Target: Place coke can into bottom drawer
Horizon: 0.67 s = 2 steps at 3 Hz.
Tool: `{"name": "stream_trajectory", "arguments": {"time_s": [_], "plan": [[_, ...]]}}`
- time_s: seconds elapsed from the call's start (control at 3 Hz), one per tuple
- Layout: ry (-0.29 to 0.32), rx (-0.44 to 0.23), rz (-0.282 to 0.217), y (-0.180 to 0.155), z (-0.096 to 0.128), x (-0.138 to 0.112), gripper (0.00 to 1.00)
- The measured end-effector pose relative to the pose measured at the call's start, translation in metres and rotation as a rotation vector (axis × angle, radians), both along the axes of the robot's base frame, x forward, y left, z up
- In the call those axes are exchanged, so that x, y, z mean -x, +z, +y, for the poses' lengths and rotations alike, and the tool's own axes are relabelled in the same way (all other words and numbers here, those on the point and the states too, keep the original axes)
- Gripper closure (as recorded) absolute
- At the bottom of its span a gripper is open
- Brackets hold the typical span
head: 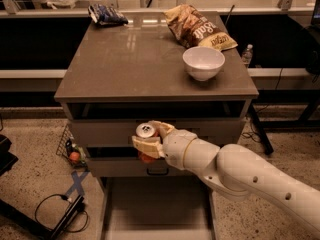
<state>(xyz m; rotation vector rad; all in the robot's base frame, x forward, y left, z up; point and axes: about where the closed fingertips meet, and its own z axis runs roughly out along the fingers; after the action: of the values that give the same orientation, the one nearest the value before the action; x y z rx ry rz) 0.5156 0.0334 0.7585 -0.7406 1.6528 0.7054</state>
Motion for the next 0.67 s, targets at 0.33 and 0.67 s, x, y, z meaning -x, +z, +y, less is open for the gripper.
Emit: {"name": "stream_trajectory", "arguments": {"time_s": [0.33,0.67], "plan": [[0.093,0.015,-0.013,-0.039,0.01,-0.001,1.0],[0.227,0.027,-0.054,-0.105,0.01,-0.004,1.0]]}}
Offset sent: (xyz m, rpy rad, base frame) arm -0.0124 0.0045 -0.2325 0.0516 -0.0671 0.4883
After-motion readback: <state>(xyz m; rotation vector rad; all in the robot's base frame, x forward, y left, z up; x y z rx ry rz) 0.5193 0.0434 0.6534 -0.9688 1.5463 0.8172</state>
